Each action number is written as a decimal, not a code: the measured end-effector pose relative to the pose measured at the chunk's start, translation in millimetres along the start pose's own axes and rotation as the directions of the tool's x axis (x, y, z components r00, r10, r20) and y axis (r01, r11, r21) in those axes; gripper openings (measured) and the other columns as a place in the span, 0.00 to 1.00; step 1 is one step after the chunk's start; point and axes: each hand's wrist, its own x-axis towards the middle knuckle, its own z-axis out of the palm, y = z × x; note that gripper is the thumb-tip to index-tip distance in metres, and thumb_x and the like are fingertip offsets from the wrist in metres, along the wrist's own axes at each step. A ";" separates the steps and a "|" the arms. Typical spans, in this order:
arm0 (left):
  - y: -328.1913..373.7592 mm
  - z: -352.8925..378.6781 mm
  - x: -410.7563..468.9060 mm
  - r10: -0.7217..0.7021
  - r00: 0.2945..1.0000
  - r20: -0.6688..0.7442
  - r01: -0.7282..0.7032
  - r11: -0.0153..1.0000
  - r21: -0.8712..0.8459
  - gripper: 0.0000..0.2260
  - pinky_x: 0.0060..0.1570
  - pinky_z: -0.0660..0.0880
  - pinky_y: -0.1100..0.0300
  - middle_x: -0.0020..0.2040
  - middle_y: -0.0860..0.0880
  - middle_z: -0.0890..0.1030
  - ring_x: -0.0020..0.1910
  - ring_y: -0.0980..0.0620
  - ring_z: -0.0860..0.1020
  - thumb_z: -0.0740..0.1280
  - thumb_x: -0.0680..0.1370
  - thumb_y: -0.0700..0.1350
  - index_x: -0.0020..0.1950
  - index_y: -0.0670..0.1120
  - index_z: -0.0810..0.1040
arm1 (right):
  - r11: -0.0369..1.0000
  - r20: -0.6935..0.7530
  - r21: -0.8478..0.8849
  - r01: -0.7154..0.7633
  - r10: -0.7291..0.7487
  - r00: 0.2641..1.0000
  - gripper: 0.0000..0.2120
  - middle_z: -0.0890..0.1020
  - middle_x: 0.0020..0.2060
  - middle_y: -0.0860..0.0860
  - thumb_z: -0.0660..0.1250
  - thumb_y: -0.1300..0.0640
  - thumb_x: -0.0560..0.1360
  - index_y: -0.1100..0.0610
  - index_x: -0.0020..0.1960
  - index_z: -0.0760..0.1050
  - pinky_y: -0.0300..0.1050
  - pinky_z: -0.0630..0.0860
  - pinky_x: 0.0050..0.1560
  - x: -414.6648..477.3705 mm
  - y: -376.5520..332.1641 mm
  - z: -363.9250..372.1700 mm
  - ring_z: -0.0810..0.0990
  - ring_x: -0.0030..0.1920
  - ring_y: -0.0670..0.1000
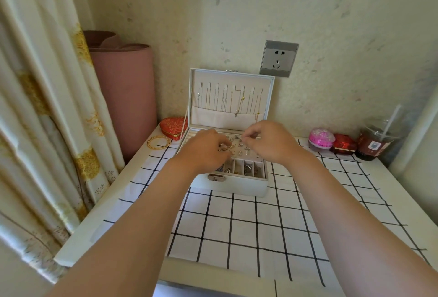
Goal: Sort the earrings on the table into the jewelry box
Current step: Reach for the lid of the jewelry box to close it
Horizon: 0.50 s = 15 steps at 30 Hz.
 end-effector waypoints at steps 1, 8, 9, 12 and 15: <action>-2.1 -3.5 2.1 -0.018 0.999 -0.046 0.016 0.999 -0.044 0.15 0.62 0.72 0.52 0.61 0.50 0.76 0.63 0.50 0.73 0.68 0.77 0.54 0.64 0.54 0.79 | 0.998 -0.045 0.057 -0.020 0.023 0.999 0.06 0.81 0.46 0.40 0.69 0.53 0.78 0.48 0.52 0.84 0.41 0.72 0.53 2.5 2.1 -6.5 0.79 0.50 0.44; -21.1 -42.1 26.8 -0.267 0.897 -0.353 0.105 0.904 -0.415 0.16 0.66 0.71 0.51 0.63 0.52 0.76 0.63 0.52 0.74 0.66 0.80 0.49 0.67 0.51 0.75 | 0.918 -0.272 0.372 -0.137 0.249 0.929 0.23 0.75 0.66 0.50 0.67 0.49 0.79 0.50 0.72 0.70 0.45 0.69 0.62 22.7 12.8 -31.7 0.74 0.64 0.49; -24.0 -45.8 31.3 -0.320 0.863 -0.390 0.115 0.877 -0.466 0.17 0.67 0.71 0.51 0.64 0.51 0.76 0.63 0.52 0.73 0.65 0.80 0.48 0.69 0.50 0.74 | 0.901 -0.269 0.410 -0.143 0.270 0.924 0.27 0.71 0.71 0.50 0.67 0.48 0.79 0.49 0.75 0.65 0.49 0.69 0.67 26.5 13.8 -31.8 0.72 0.68 0.50; -28.6 -48.4 41.5 -0.442 0.821 -0.363 0.141 0.771 -0.621 0.22 0.70 0.66 0.52 0.72 0.51 0.70 0.69 0.52 0.69 0.62 0.81 0.50 0.75 0.49 0.67 | 0.796 -0.166 0.587 -0.149 0.299 0.940 0.35 0.59 0.79 0.48 0.64 0.47 0.80 0.45 0.81 0.50 0.53 0.62 0.75 37.5 15.1 -29.5 0.61 0.77 0.51; -27.0 -44.4 48.8 -0.453 0.861 -0.232 0.146 0.656 -0.740 0.27 0.72 0.59 0.54 0.79 0.51 0.60 0.76 0.51 0.61 0.60 0.83 0.52 0.80 0.51 0.56 | 0.682 -0.081 0.720 -0.129 0.267 0.960 0.36 0.58 0.80 0.47 0.62 0.49 0.82 0.45 0.81 0.43 0.52 0.58 0.75 45.5 17.7 -24.9 0.60 0.78 0.50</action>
